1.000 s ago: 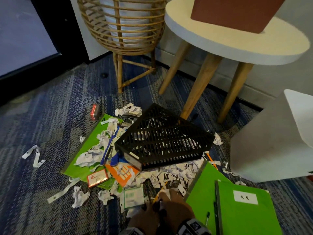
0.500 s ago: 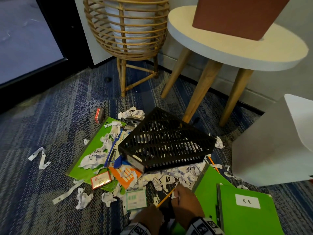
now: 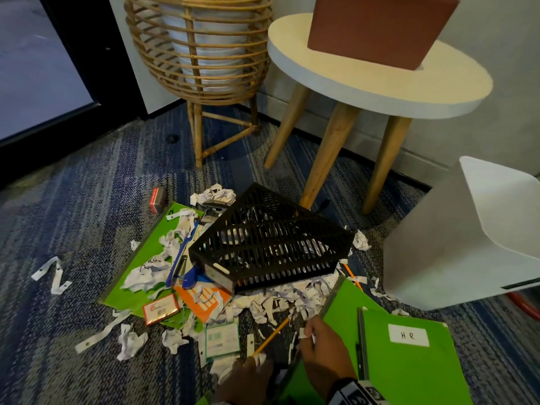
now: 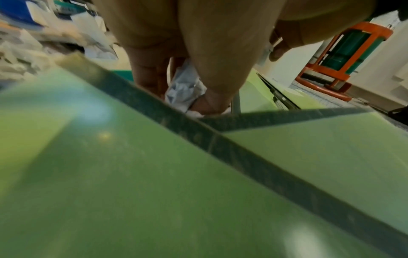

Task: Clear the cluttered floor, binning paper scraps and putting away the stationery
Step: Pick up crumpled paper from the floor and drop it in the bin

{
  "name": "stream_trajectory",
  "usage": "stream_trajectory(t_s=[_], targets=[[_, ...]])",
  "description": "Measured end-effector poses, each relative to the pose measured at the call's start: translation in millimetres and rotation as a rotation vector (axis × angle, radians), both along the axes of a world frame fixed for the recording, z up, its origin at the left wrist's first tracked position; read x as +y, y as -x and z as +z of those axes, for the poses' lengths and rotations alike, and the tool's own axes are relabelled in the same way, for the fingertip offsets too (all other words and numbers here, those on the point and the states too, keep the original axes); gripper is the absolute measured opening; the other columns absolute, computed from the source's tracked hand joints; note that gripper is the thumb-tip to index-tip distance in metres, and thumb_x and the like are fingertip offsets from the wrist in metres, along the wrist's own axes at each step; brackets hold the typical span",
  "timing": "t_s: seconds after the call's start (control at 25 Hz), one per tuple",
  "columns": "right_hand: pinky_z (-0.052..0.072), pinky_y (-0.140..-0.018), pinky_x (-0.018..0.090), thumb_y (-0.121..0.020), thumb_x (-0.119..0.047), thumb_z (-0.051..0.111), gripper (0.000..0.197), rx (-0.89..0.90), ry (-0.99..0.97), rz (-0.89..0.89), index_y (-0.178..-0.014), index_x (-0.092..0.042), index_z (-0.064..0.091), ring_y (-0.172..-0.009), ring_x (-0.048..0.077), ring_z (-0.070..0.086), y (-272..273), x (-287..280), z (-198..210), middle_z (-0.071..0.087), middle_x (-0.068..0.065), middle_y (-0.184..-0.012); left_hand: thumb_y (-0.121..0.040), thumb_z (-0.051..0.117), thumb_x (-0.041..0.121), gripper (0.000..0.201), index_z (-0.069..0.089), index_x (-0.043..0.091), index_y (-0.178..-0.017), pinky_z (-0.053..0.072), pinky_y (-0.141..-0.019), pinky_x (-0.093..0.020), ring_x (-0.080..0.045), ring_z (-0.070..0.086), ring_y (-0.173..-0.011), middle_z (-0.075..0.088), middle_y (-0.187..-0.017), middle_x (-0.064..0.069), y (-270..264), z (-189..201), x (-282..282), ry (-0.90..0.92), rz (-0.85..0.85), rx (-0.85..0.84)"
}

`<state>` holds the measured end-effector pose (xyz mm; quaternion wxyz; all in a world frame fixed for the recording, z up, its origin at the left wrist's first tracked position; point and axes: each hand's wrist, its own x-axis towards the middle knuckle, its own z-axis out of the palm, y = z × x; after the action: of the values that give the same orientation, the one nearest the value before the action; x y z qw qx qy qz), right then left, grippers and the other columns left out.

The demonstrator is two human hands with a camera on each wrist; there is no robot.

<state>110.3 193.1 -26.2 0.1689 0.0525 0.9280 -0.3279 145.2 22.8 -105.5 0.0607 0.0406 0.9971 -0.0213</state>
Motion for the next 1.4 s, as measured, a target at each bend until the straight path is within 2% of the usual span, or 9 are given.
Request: stream_trajectory(t_s=[0.04, 0.12, 0.24, 0.36, 0.52, 0.76, 1.0, 1.24, 1.4], targets=[[0.040, -0.062, 0.034, -0.088, -0.030, 0.044, 0.013, 0.007, 0.000, -0.002, -0.079, -0.028, 0.036, -0.073, 0.018, 0.050, -0.1, 1.7, 2.1, 0.051, -0.002, -0.074, -0.062, 0.056, 0.045, 0.016, 0.058, 0.033, -0.071, 0.038, -0.027, -0.017, -0.015, 0.047, -0.028, 0.047, -0.041, -0.002, 1.2, 8.4, 3.5, -0.141, 0.053, -0.173], [0.039, -0.062, 0.036, -0.091, -0.030, 0.045, 0.015, 0.020, 0.000, -0.007, -0.080, -0.027, 0.036, -0.074, 0.021, 0.051, 2.8, 3.5, 13.8, 0.051, -0.002, -0.074, -0.093, 0.031, 0.015, 0.043, 0.070, 0.025, -0.077, 0.042, -0.033, -0.024, -0.026, 0.054, -0.037, 0.053, -0.051, -0.006, 0.3, 47.5, 1.6, -0.281, 0.071, -0.489], [0.037, -0.062, 0.034, -0.094, -0.027, 0.047, 0.016, 0.038, 0.017, -0.014, -0.082, -0.027, 0.035, -0.073, 0.021, 0.051, 16.9, 7.6, 44.1, 0.050, -0.003, -0.074, -0.103, 0.027, 0.032, 0.041, 0.048, 0.017, -0.134, 0.050, -0.079, -0.032, -0.036, 0.059, -0.110, 0.059, -0.102, -0.013, 28.2, 96.1, 3.4, -0.186, 0.004, -0.619], [0.037, -0.061, 0.032, -0.094, -0.026, 0.049, 0.016, 0.114, 0.067, -0.029, -0.083, -0.027, 0.037, -0.068, 0.018, 0.048, 32.2, 21.1, 81.1, 0.051, -0.002, -0.073, -0.102, 0.036, 0.025, 0.043, 0.037, 0.008, -0.142, 0.037, -0.108, -0.042, -0.034, 0.044, -0.129, 0.043, -0.140, -0.019, 67.3, 152.2, 13.9, -0.200, -0.128, -0.778], [0.045, -0.060, 0.032, -0.094, -0.026, 0.051, 0.013, 0.278, 0.142, -0.137, -0.083, -0.025, 0.045, -0.067, 0.018, 0.059, 51.1, 63.2, 150.1, 0.062, 0.002, -0.073, -0.093, 0.050, 0.018, 0.029, 0.055, 0.010, -0.119, 0.044, -0.098, -0.037, -0.032, 0.053, -0.118, 0.055, -0.127, -0.015, 118.2, 218.8, 53.0, -0.285, -0.120, -0.524], [0.046, -0.064, 0.039, -0.087, -0.017, 0.060, 0.016, 0.606, 0.183, -0.378, -0.077, -0.021, 0.049, -0.063, 0.016, 0.054, 73.7, 157.6, 227.9, 0.057, -0.004, -0.068, -0.086, 0.063, 0.018, 0.010, 0.061, 0.024, -0.094, 0.038, -0.063, -0.014, -0.015, 0.054, -0.084, 0.055, -0.096, -0.001, 161.1, 290.2, 129.4, -0.945, -0.038, -0.100], [0.051, -0.072, 0.038, -0.087, -0.025, 0.062, 0.011, 0.716, 0.164, -0.675, -0.082, -0.023, 0.053, -0.076, 0.023, 0.061, 111.9, 231.1, 241.0, 0.063, -0.003, -0.081, -0.086, 0.065, 0.012, 0.028, 0.057, 0.035, -0.098, 0.049, -0.073, -0.028, -0.020, 0.059, -0.089, 0.057, -0.108, -0.004, 175.7, 310.5, 201.2, -1.250, -0.071, -0.113], [0.038, -0.101, 0.030, -0.091, -0.036, 0.060, 0.043, 0.332, -0.135, -0.410, -0.132, -0.025, 0.050, -0.121, 0.023, 0.052, 129.7, 254.6, 210.3, 0.054, 0.001, -0.135, -0.080, 0.068, 0.005, 0.046, 0.058, 0.036, -0.112, 0.052, -0.092, -0.040, -0.018, 0.059, -0.103, 0.058, -0.115, 0.001, 172.6, 317.9, 234.3, -1.283, -0.107, -0.152], [0.046, -0.096, 0.035, -0.096, -0.035, 0.051, 0.034, 0.394, 0.006, -0.528, -0.128, -0.025, 0.053, -0.109, 0.026, 0.058, 126.7, 264.8, 204.5, 0.059, 0.008, -0.126, -0.079, 0.076, 0.015, 0.042, 0.059, 0.033, -0.113, 0.051, -0.084, -0.030, -0.019, 0.058, -0.101, 0.057, -0.112, 0.004, 177.3, 329.0, 247.9, -1.293, -0.085, -0.102]])
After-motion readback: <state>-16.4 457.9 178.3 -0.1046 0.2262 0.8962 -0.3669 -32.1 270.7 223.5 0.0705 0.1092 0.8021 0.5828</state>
